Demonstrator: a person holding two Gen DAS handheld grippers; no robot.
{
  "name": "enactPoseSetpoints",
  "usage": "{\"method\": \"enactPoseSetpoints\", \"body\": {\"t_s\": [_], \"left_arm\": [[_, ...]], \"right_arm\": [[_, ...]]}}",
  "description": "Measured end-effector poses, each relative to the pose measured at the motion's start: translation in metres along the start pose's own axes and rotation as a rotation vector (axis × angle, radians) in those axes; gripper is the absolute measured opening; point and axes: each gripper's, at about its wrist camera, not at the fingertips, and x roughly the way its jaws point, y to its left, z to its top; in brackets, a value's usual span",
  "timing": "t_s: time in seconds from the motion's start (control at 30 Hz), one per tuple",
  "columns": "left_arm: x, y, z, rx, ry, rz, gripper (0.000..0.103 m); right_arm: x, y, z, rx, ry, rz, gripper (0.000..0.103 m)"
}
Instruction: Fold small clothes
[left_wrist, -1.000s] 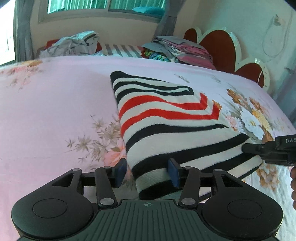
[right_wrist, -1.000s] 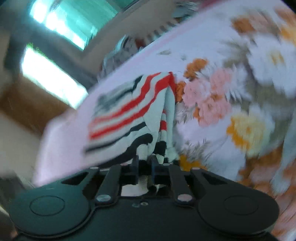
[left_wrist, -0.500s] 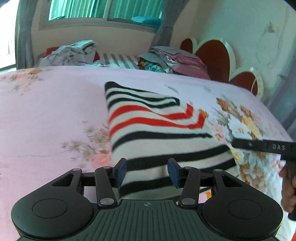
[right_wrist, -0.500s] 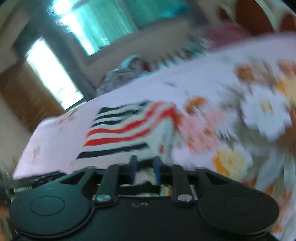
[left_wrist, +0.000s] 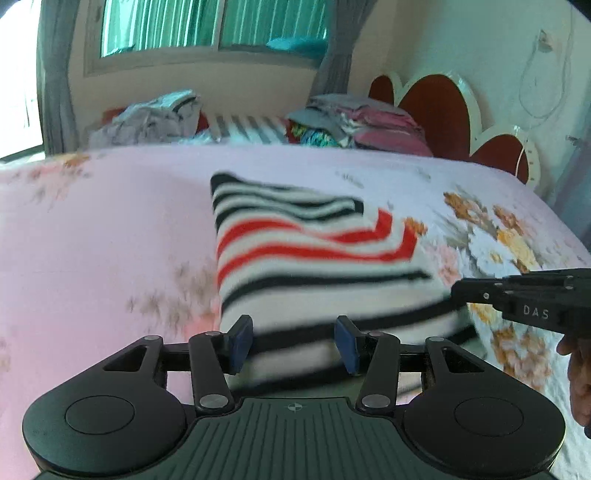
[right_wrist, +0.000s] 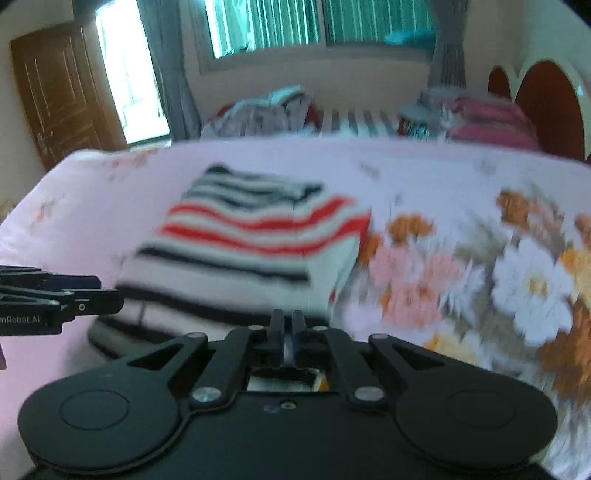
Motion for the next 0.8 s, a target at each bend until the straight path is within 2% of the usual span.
{"method": "enactPoseSetpoints", "body": {"t_s": [0.13,0.2,0.23,0.33,0.4,0.43,0.5,0.53,0.63,0.67,0.8], "left_arm": [[0.027,0.004,0.018,-0.009,0.019,0.003,0.048],[0.047,0.006,0.018,-0.015,0.081,0.000,0.050],[0.050,0.007,0.019,-0.015,0.088,-0.001,0.051],[0.040,0.007,0.027,-0.008,0.081,0.000,0.051],[0.035,0.009,0.028,0.012,0.068,0.026,0.053],[0.036,0.011,0.028,0.013,0.069,0.045,0.056],[0.040,0.017,0.026,0.001,0.076,0.059,0.073],[0.041,0.019,0.026,-0.006,0.076,0.065,0.075],[0.045,0.023,0.027,-0.014,0.075,0.060,0.080],[0.046,0.024,0.027,-0.012,0.075,0.060,0.081],[0.053,0.024,0.027,-0.026,0.078,0.057,0.081]], "right_arm": [[0.020,0.000,0.017,-0.016,-0.003,0.004,0.008],[0.044,-0.002,0.012,-0.030,0.087,-0.016,0.007],[0.056,-0.004,0.007,-0.032,0.134,-0.016,0.007],[0.050,-0.012,0.010,0.025,0.100,0.019,0.007],[0.039,-0.017,0.013,0.053,0.051,0.022,0.017],[0.037,-0.018,0.014,0.060,0.040,0.023,0.017],[0.033,-0.025,0.015,0.100,0.024,0.040,0.019],[0.034,-0.031,0.016,0.122,0.019,0.050,0.022],[0.033,-0.043,0.018,0.169,0.001,0.054,0.047],[0.033,-0.046,0.019,0.167,-0.005,0.045,0.058],[0.038,-0.061,0.017,0.226,0.022,0.100,0.058]]}}
